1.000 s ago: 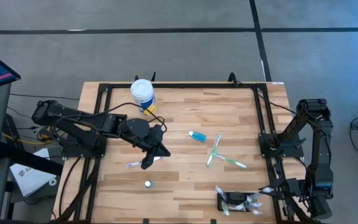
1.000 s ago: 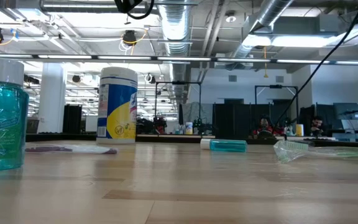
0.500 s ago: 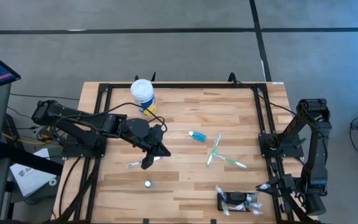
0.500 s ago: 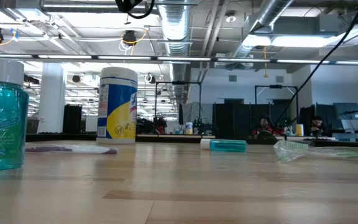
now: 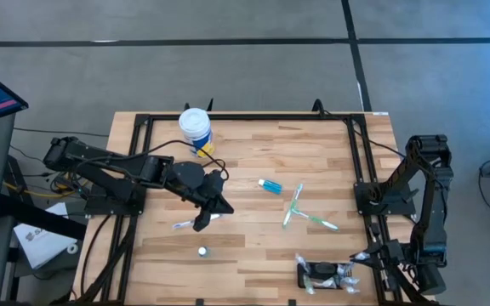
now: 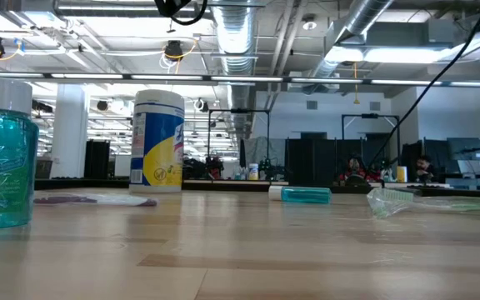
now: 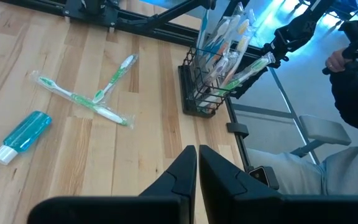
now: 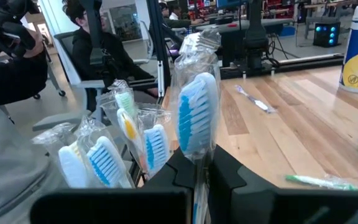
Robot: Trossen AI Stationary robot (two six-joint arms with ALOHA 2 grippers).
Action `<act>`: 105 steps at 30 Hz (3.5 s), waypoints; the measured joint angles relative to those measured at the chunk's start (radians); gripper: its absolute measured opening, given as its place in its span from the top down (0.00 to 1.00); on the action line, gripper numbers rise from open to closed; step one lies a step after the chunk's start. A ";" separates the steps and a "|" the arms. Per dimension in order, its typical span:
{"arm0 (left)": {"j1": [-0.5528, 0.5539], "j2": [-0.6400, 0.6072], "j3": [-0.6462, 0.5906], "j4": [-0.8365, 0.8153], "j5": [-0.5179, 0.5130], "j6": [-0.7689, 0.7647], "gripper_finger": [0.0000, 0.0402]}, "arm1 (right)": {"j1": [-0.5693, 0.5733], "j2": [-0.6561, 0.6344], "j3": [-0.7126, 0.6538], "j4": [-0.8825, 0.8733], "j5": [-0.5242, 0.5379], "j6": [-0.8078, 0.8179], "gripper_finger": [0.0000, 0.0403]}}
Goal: Pick & Place toothbrushing station
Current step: Put the blue toothbrush into the wire organizer
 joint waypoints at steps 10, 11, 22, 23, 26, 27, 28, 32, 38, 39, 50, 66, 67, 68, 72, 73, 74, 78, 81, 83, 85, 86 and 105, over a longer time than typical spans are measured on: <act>0.000 0.000 0.000 0.000 0.000 0.000 0.97 | -0.001 0.008 -0.003 0.013 -0.027 0.005 0.99; 0.000 0.000 0.000 0.000 0.000 0.000 0.97 | -0.001 0.009 -0.006 0.022 -0.027 0.005 0.99; 0.000 0.000 0.000 0.000 0.000 0.000 0.97 | -0.002 0.022 -0.113 0.347 -0.024 -0.209 0.98; 0.000 0.000 0.000 0.000 0.000 0.000 0.97 | -0.002 0.022 -0.121 0.379 -0.024 -0.233 0.98; 0.000 0.000 0.000 0.000 0.000 0.000 0.97 | -0.010 0.022 -0.146 0.426 -0.027 -0.240 0.98; 0.000 0.000 0.000 0.000 0.000 0.000 0.97 | -0.012 0.022 -0.150 0.422 -0.027 -0.229 0.98; 0.000 0.000 0.000 0.000 0.000 0.000 0.97 | -0.012 0.023 -0.152 0.422 -0.027 -0.226 0.98; 0.000 0.000 0.000 0.000 0.000 0.000 0.97 | -0.013 0.026 -0.153 0.425 -0.027 -0.224 0.96; 0.000 0.000 0.000 0.000 0.000 0.000 0.97 | -0.013 0.026 -0.154 0.434 -0.033 -0.222 0.96; 0.000 0.000 0.000 0.000 0.000 0.000 0.97 | -0.013 0.026 -0.154 0.438 -0.032 -0.222 0.96; 0.000 0.000 0.000 0.000 0.000 0.000 0.97 | -0.013 0.026 -0.154 0.476 -0.027 -0.187 0.86; 0.000 0.000 0.000 0.000 0.000 0.000 0.97 | -0.013 0.027 -0.174 0.495 -0.050 -0.170 0.81; 0.000 0.000 0.000 0.000 0.000 0.000 0.97 | -0.013 0.027 -0.174 0.496 -0.050 -0.171 0.81; 0.000 0.000 0.000 0.000 0.000 0.000 0.97 | -0.013 0.027 -0.176 0.501 -0.050 -0.166 0.81; 0.000 0.000 0.000 0.000 0.000 0.000 0.97 | -0.013 0.027 -0.179 0.505 -0.048 -0.160 0.81; 0.000 0.000 0.000 0.000 0.000 0.000 0.97 | -0.013 0.027 -0.179 0.507 -0.045 -0.161 0.81; 0.000 0.000 0.000 0.000 0.000 0.000 0.97 | -0.013 0.027 -0.180 0.510 -0.044 -0.164 0.81; 0.000 0.000 0.000 0.000 0.000 0.000 0.97 | -0.013 0.027 -0.181 0.521 -0.042 -0.167 0.79; 0.000 0.000 0.000 0.000 0.000 0.000 0.97 | -0.013 0.027 -0.181 0.521 -0.022 -0.168 0.75; 0.000 0.000 0.000 0.000 0.000 0.000 0.97 | -0.013 0.027 -0.181 0.521 -0.022 -0.168 0.71; 0.000 0.000 0.000 0.000 0.000 0.000 0.97 | -0.008 0.027 -0.181 0.521 -0.021 -0.168 0.67; 0.000 0.000 0.000 0.000 0.000 0.000 0.97 | -0.005 0.027 -0.181 0.522 -0.021 -0.168 0.66; 0.000 0.000 0.000 0.000 0.000 0.000 0.97 | 0.008 -0.184 -0.180 0.513 -0.050 -0.337 0.63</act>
